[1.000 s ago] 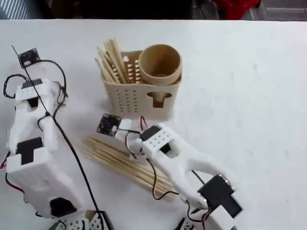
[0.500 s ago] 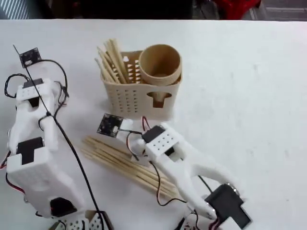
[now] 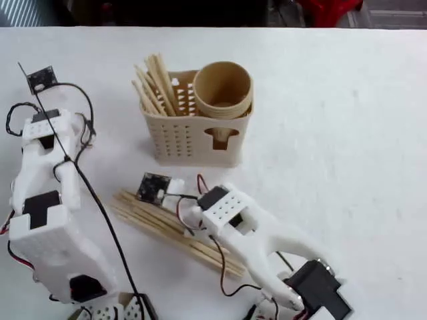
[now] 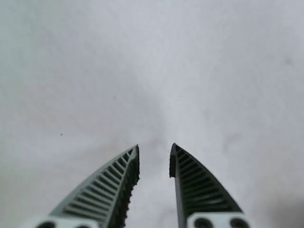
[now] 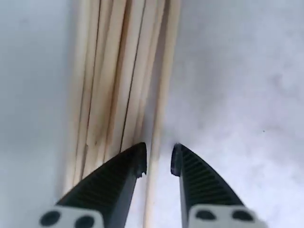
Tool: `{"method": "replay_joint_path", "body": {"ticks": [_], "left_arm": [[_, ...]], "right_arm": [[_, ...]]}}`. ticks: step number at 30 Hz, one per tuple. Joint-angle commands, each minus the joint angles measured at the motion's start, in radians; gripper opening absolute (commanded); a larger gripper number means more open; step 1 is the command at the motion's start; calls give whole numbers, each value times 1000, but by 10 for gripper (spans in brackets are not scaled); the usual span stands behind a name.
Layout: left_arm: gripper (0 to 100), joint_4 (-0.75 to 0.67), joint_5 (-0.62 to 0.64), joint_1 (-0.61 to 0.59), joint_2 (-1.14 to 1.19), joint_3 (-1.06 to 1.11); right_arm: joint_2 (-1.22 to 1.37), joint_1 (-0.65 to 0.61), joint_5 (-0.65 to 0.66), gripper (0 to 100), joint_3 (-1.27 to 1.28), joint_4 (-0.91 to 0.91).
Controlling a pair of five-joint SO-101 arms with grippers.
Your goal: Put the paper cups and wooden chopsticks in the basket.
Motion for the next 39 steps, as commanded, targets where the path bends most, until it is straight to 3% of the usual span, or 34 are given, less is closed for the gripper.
{"method": "replay_joint_path", "body": {"ticks": [1, 8, 12, 15, 21, 29, 34, 39], "left_arm": [[124, -14, -12, 8, -7, -5], [124, -9, -12, 8, -7, -5], [124, -9, -12, 8, -7, -5], [124, -9, -12, 8, -7, -5], [124, -15, -12, 8, -7, -5], [124, -15, -12, 8, -7, -6], [124, -15, -12, 8, -7, -6], [124, -15, -12, 8, -7, -6]], "right_arm": [[-33, 8, 15, 102, 2, -33], [73, 77, 15, 96, -48, -85], [140, 90, 14, 9, -103, -79], [119, 117, 11, 14, -104, -76], [-139, 208, 2, 17, -68, 8], [-653, 213, -54, 17, 100, 62], [-912, 185, -133, 16, 37, 120], [-920, 180, -236, 16, -173, 50]]}}
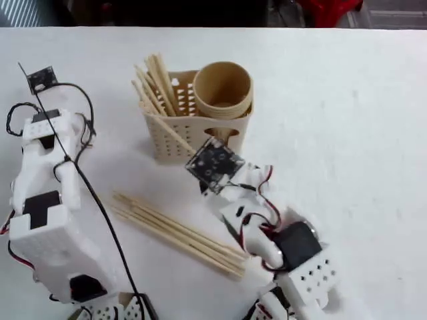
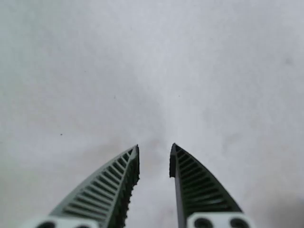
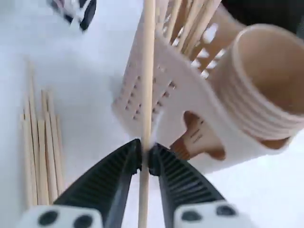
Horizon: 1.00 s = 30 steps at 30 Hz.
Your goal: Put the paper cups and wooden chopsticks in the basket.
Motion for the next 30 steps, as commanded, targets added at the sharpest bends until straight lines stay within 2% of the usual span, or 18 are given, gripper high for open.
{"method": "replay_joint_path", "body": {"ticks": [1, 10, 18, 23, 30], "left_arm": [[124, -15, -12, 8, -7, -6], [124, -15, -12, 8, -7, -5], [124, -15, -12, 8, -7, -6], [124, -15, -12, 8, -7, -6], [124, -15, -12, 8, -7, -8]], "right_arm": [[10, -4, -55, 16, -190, -88], [384, -5, -80, 17, -414, -608], [727, -30, -83, 17, -592, -779], [782, -22, -270, 17, -505, -894], [753, -25, -203, 17, -338, -954]]}}
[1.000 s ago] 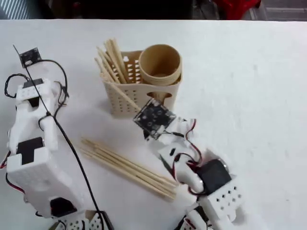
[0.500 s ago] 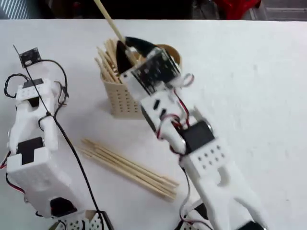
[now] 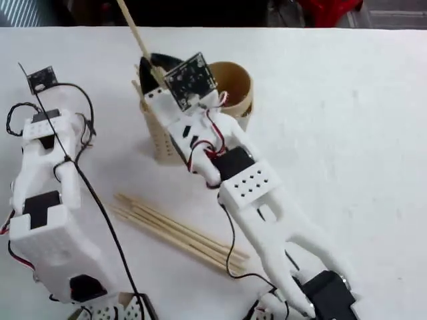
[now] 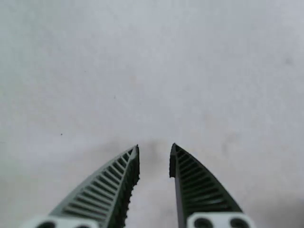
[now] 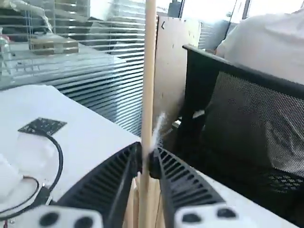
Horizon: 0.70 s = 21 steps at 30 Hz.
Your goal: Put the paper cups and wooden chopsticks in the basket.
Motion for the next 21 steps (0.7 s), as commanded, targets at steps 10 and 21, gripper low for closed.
{"method": "replay_joint_path", "body": {"ticks": [10, 21], "left_arm": [[124, -15, -12, 8, -7, -6], [124, -15, -12, -12, -7, -11]], "right_arm": [[-42, -2, 18, 124, -14, 58], [-185, -7, 11, 119, -21, 372]]}}
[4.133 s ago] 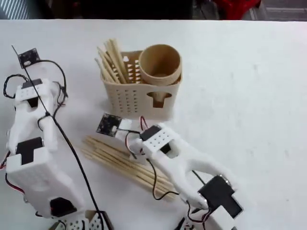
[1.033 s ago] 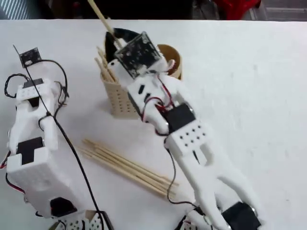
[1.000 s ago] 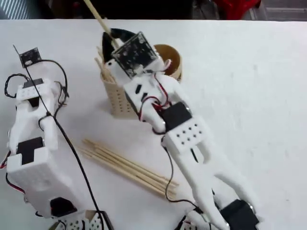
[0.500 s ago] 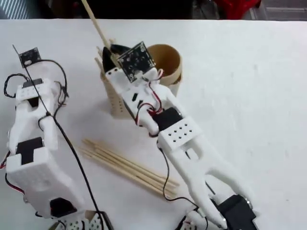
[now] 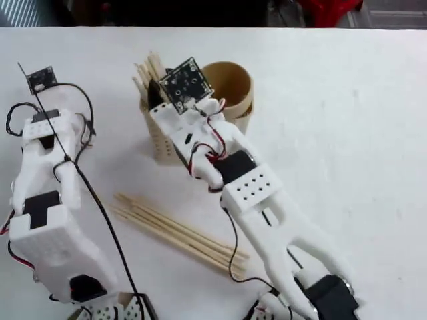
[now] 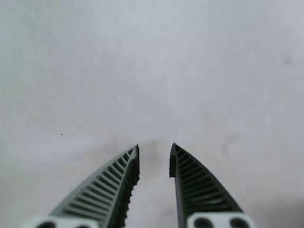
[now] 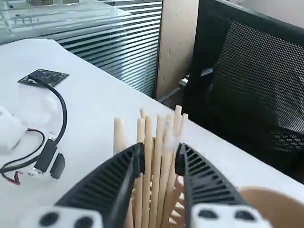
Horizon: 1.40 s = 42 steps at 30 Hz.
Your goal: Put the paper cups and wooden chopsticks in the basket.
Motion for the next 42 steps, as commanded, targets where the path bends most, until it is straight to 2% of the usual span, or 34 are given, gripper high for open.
{"method": "replay_joint_path", "body": {"ticks": [1, 4, 6, 8, 11, 16, 26, 32, 42], "left_arm": [[124, -18, -12, -25, -7, -12], [123, -92, -5, -90, -5, -3], [121, -109, -3, -117, -4, -3], [121, -109, 6, -122, 10, -6], [121, -107, 34, -128, 38, -14], [121, -109, 34, -128, 39, -14], [121, -114, 32, -124, 39, -14], [121, -112, 32, -124, 39, -14], [122, -110, 32, -122, 39, -14]], "right_arm": [[-165, -7, 5, 119, -40, 239], [-295, -10, 12, 119, 29, 565], [-363, -56, 20, 116, 109, 647], [-401, -101, 109, 116, 190, 674], [-392, -177, 206, 119, 301, 674], [-269, -262, 236, 120, 416, 673], [50, -286, 316, 120, 425, 572], [145, -266, 319, 120, 331, 610], [240, -85, 394, 105, 235, 575]]}}
